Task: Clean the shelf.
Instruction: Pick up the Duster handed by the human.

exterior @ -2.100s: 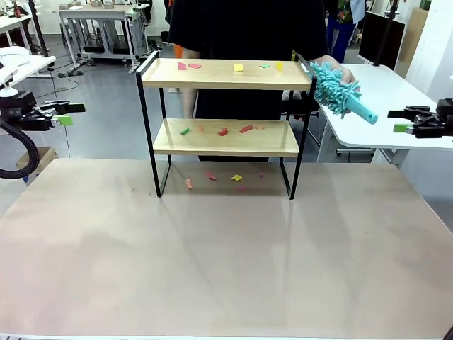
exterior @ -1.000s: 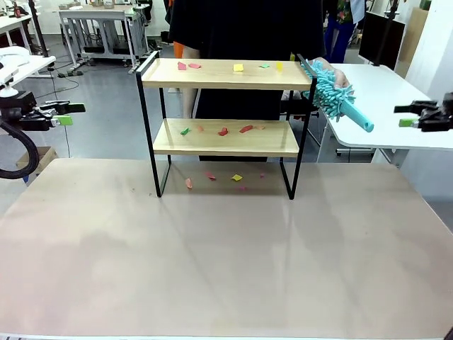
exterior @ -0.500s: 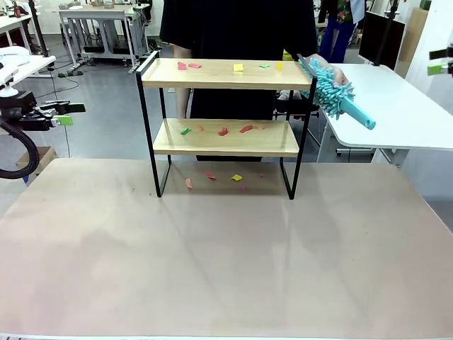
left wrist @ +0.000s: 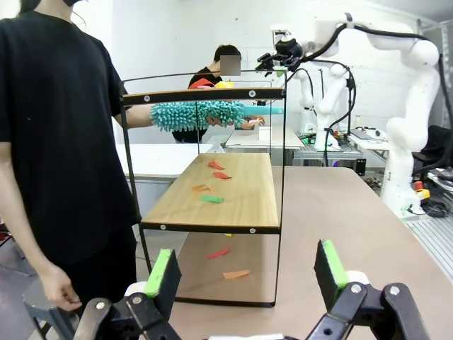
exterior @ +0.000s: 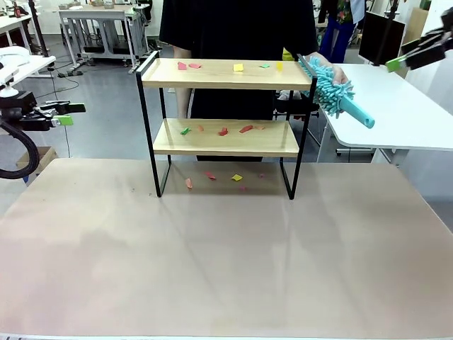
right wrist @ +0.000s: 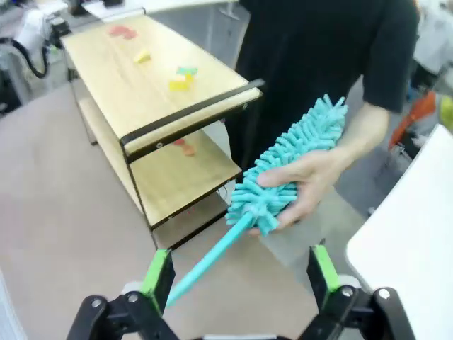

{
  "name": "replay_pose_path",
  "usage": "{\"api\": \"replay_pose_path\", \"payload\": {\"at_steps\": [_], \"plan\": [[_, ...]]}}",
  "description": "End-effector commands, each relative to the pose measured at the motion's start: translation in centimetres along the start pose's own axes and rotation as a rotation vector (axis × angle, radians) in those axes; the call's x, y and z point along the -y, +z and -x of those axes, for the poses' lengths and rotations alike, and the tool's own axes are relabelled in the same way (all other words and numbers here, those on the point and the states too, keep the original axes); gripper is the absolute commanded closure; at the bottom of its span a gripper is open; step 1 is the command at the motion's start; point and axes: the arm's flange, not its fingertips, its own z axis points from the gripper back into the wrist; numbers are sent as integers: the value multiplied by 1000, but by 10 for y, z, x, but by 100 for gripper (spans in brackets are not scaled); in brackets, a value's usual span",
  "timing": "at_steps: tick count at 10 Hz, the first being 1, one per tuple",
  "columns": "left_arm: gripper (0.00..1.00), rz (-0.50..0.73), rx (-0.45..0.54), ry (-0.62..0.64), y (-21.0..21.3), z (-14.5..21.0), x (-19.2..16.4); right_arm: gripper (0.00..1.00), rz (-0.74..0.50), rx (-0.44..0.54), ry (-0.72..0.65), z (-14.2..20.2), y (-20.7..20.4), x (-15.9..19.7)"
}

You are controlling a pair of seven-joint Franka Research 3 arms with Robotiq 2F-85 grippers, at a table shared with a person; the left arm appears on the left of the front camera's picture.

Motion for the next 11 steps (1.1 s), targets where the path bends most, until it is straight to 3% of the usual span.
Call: {"api": "replay_pose_path", "payload": {"at_steps": [1, 2, 3, 4, 8, 11], "plan": [[0, -1, -9, -15, 1, -1, 1, 0, 70, -162, -119, -3, -12, -30], [0, -1, -9, -15, 1, -1, 1, 0, 71, -249, -140, -2, -18, -34], [0, -1, -9, -15, 1, -1, 1, 0, 68, -221, -157, -4, -17, -34], [0, -1, -9, -15, 1, -1, 1, 0, 71, -144, -66, -2, -19, -33], [0, -1, -9, -15, 1, -1, 1, 0, 71, -144, -66, -2, -19, -33], [0, -1, -9, -15, 1, -1, 1, 0, 95, -211, -124, -15, -22, -54]]}}
